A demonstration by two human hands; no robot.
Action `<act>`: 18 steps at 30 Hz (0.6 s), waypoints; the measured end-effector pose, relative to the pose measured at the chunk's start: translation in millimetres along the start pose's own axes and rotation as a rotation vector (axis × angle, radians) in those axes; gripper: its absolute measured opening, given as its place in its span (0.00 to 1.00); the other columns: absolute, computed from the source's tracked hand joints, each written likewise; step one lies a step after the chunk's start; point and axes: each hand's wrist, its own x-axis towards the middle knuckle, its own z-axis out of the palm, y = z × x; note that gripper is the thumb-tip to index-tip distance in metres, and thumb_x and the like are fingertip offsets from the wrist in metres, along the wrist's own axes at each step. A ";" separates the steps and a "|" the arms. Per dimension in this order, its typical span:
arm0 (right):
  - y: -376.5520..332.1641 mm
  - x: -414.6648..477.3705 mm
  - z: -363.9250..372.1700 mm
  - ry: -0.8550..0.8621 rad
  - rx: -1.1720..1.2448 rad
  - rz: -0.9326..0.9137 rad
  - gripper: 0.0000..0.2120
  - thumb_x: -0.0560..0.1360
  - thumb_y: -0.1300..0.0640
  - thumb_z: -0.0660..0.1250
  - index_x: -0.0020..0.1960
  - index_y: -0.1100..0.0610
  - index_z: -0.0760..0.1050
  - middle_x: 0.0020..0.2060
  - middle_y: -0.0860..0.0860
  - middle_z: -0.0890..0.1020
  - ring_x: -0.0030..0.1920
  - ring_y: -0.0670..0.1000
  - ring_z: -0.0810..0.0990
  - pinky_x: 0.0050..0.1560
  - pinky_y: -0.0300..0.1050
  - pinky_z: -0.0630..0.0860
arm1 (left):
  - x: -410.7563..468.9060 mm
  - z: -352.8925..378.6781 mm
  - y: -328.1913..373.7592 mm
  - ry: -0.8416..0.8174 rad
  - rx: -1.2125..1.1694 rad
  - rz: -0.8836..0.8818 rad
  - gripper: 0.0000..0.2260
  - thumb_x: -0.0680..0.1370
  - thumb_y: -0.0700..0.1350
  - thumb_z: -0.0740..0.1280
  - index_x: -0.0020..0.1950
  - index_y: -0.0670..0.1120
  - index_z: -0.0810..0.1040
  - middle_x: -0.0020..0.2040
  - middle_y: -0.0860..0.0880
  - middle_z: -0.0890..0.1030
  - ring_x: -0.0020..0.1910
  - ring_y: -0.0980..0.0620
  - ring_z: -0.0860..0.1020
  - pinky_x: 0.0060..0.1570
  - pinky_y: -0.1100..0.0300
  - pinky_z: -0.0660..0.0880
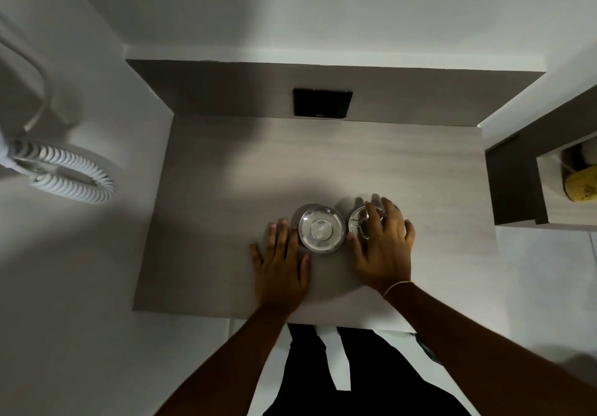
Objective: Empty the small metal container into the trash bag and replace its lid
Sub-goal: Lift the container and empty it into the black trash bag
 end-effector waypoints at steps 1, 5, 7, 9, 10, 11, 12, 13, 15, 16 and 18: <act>-3.5 2.3 -1.7 0.022 0.042 -0.020 0.31 0.79 0.41 0.64 0.79 0.51 0.69 0.78 0.56 0.70 0.78 0.58 0.70 0.73 0.61 0.66 | -0.1 1.0 0.3 -0.003 0.000 0.000 0.30 0.84 0.58 0.59 0.84 0.45 0.67 0.87 0.43 0.63 0.87 0.41 0.57 0.80 0.27 0.54; -25.7 21.9 -4.4 -0.070 0.234 -0.111 0.21 0.79 0.53 0.64 0.71 0.56 0.77 0.66 0.57 0.80 0.65 0.61 0.81 0.64 0.57 0.75 | 1.0 1.8 0.2 -0.007 -0.009 -0.003 0.30 0.84 0.58 0.58 0.84 0.45 0.66 0.87 0.43 0.63 0.87 0.40 0.58 0.79 0.26 0.55; -36.5 34.7 -4.4 -0.169 0.248 -0.155 0.15 0.80 0.58 0.66 0.65 0.60 0.81 0.59 0.60 0.83 0.57 0.66 0.83 0.59 0.60 0.79 | 2.2 0.2 1.1 -0.003 -0.011 -0.003 0.30 0.84 0.58 0.57 0.84 0.45 0.68 0.86 0.42 0.64 0.86 0.39 0.59 0.79 0.26 0.55; -44.6 47.0 -4.2 -0.248 0.165 -0.172 0.14 0.79 0.59 0.68 0.63 0.61 0.82 0.57 0.60 0.83 0.56 0.66 0.83 0.58 0.60 0.79 | 3.2 -2.3 2.1 -0.014 -0.012 -0.007 0.31 0.84 0.58 0.57 0.84 0.45 0.67 0.87 0.42 0.63 0.86 0.40 0.59 0.79 0.26 0.55; -47.7 51.8 -4.5 -0.279 0.128 -0.172 0.14 0.78 0.60 0.68 0.63 0.61 0.82 0.57 0.60 0.83 0.57 0.66 0.82 0.58 0.60 0.78 | 2.8 -3.2 2.9 -0.028 -0.007 -0.010 0.31 0.84 0.58 0.56 0.85 0.46 0.65 0.87 0.43 0.61 0.87 0.40 0.57 0.79 0.26 0.55; -50.2 56.4 -4.2 -0.307 0.112 -0.170 0.16 0.77 0.62 0.69 0.63 0.60 0.82 0.58 0.60 0.83 0.57 0.66 0.82 0.59 0.59 0.78 | 2.8 -4.0 2.6 -0.046 -0.001 -0.011 0.31 0.84 0.58 0.56 0.86 0.46 0.63 0.88 0.43 0.60 0.87 0.41 0.55 0.80 0.26 0.54; -51.0 60.0 -3.6 -0.329 0.117 -0.173 0.17 0.75 0.64 0.70 0.64 0.61 0.82 0.59 0.60 0.83 0.58 0.67 0.82 0.59 0.59 0.79 | 2.3 -4.7 2.0 -0.063 0.008 -0.009 0.32 0.85 0.58 0.56 0.87 0.47 0.61 0.88 0.44 0.59 0.87 0.42 0.54 0.80 0.27 0.54; -50.5 62.4 -3.7 -0.344 0.133 -0.186 0.18 0.74 0.65 0.70 0.64 0.62 0.83 0.59 0.61 0.83 0.57 0.67 0.83 0.58 0.59 0.80 | 1.9 -5.6 1.8 -0.075 0.009 -0.010 0.32 0.85 0.58 0.56 0.87 0.47 0.60 0.88 0.44 0.58 0.88 0.42 0.54 0.80 0.27 0.54; -47.5 64.5 -5.8 -0.330 0.207 -0.200 0.16 0.75 0.67 0.70 0.62 0.64 0.84 0.58 0.63 0.84 0.55 0.68 0.84 0.56 0.59 0.82 | 2.6 -8.4 0.8 -0.066 -0.017 -0.014 0.32 0.85 0.58 0.56 0.86 0.45 0.62 0.88 0.43 0.60 0.87 0.42 0.56 0.80 0.28 0.56; -44.7 64.3 -8.0 -0.297 0.257 -0.190 0.14 0.76 0.68 0.69 0.60 0.64 0.85 0.57 0.63 0.85 0.53 0.68 0.85 0.55 0.59 0.82 | 4.4 -10.5 0.5 -0.050 -0.042 -0.013 0.31 0.85 0.57 0.56 0.85 0.44 0.64 0.87 0.43 0.62 0.86 0.41 0.58 0.79 0.28 0.58; -35.1 61.9 -14.4 -0.195 0.340 -0.144 0.11 0.77 0.67 0.70 0.57 0.64 0.86 0.54 0.63 0.86 0.51 0.67 0.86 0.53 0.57 0.83 | 12.7 -15.9 2.2 -0.027 -0.084 0.023 0.30 0.84 0.56 0.57 0.84 0.42 0.67 0.86 0.41 0.65 0.86 0.40 0.61 0.78 0.28 0.63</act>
